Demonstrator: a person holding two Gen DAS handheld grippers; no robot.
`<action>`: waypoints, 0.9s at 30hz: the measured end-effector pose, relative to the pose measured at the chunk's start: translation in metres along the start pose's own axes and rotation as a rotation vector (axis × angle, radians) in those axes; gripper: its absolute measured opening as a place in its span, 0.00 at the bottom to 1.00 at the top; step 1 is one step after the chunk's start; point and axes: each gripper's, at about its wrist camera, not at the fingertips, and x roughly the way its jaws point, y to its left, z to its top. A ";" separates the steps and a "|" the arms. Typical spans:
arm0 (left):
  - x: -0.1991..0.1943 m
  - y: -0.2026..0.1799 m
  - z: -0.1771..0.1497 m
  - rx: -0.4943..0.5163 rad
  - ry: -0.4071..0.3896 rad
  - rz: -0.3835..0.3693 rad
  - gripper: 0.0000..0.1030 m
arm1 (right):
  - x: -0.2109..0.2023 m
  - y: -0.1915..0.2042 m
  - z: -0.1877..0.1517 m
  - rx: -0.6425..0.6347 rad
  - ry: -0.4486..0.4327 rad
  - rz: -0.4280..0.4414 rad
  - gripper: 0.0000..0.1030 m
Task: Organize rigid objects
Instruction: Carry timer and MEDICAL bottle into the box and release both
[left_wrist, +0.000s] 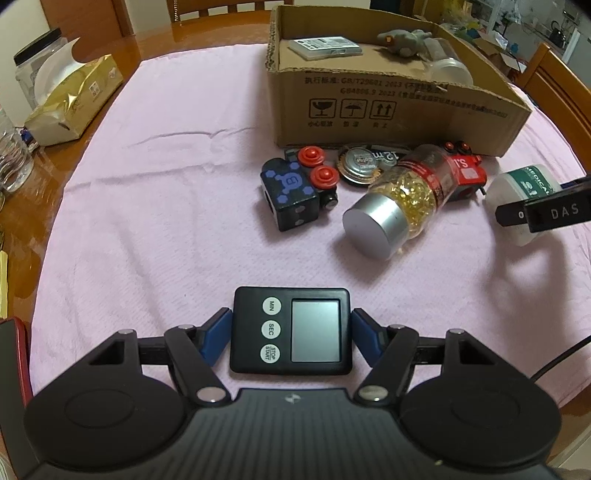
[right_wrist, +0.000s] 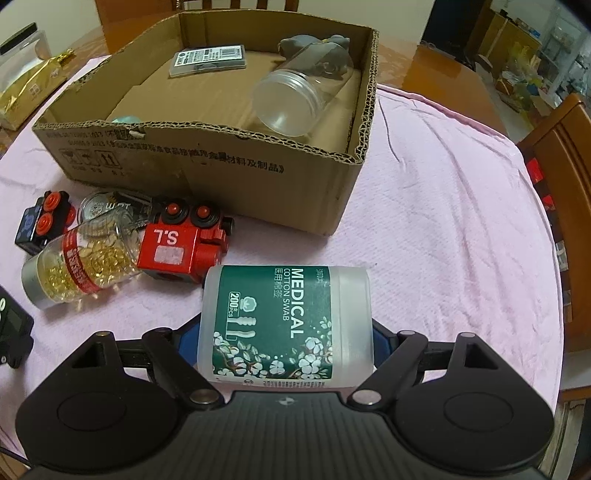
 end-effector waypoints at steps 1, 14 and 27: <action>-0.001 0.000 0.001 0.007 0.001 -0.001 0.67 | -0.002 -0.001 0.000 -0.009 -0.001 0.005 0.84; -0.022 0.004 0.017 0.099 0.017 -0.038 0.67 | -0.050 -0.007 -0.002 -0.142 -0.038 0.099 0.84; -0.074 -0.015 0.087 0.213 -0.121 -0.102 0.67 | -0.104 -0.012 0.022 -0.206 -0.147 0.208 0.84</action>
